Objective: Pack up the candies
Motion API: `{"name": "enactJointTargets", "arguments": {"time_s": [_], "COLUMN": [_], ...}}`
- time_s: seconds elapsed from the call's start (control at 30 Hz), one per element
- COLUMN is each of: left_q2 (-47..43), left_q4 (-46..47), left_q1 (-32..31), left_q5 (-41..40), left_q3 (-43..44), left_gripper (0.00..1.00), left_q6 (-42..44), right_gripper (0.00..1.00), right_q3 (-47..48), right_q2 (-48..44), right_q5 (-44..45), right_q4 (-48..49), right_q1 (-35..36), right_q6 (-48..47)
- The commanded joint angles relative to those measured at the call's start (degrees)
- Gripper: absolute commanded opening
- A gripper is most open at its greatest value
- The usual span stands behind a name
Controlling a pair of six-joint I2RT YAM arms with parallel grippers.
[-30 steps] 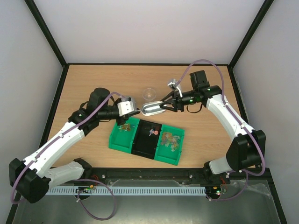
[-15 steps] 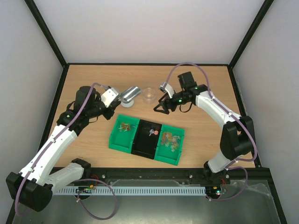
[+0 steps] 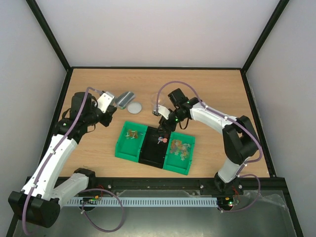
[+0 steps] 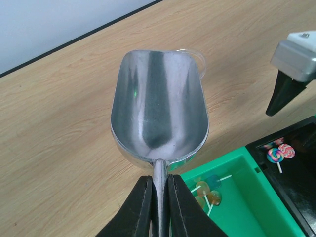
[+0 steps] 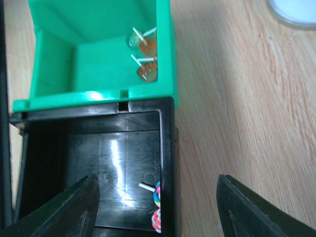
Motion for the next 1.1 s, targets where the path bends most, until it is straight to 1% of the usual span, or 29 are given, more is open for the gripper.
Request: {"name": "enactJointTargets", "arguments": {"time_s": [0.0,0.13,0.3,0.37,0.5,0.6,0.77,0.83,1.07], "left_q2": [-1.06,0.01,1.05,1.18,1.57,1.88,2.46,2.69,3.3], "left_q4": [-0.29,-1.15,-0.37,0.27,0.77,1.25,2.1,2.27,3.05], "left_q1": [0.25,0.26,0.25,0.25,0.25,0.28,0.25,0.23,0.16], "left_q5": [-4.15,-6.22,-9.26,-9.07,-8.31,-7.88,-6.96,-6.76,-6.42], "left_q3": [1.17,1.32,1.21,0.96,0.83,0.84,1.02,1.11,0.67], "left_gripper": [0.02,0.02,0.02,0.02,0.02,0.02,0.02,0.02,0.02], "left_q6": [-2.92,-3.34,-3.19,-2.95,-2.52,-2.33,-2.01,-1.7,-1.19], "right_gripper": [0.61,0.54,0.38,0.31,0.23,0.18,0.04,0.02,0.01], "right_q3": [-1.02,-1.5,-1.93,-2.39,-3.51,-4.47,-5.95,-6.26,-8.28], "right_q2": [2.29,3.43,4.03,3.85,3.21,2.53,0.62,-0.23,-2.89], "right_q5": [4.01,6.08,8.67,10.31,13.3,13.5,13.06,12.6,12.19], "right_q4": [0.65,2.59,4.48,4.77,4.71,4.62,4.24,3.26,-0.47], "right_q1": [1.75,3.53,3.96,3.95,3.74,2.81,0.57,-0.84,-7.81], "right_q6": [-3.23,-3.54,-3.09,-3.33,-4.31,-4.76,-7.35,-8.73,-14.54]}}
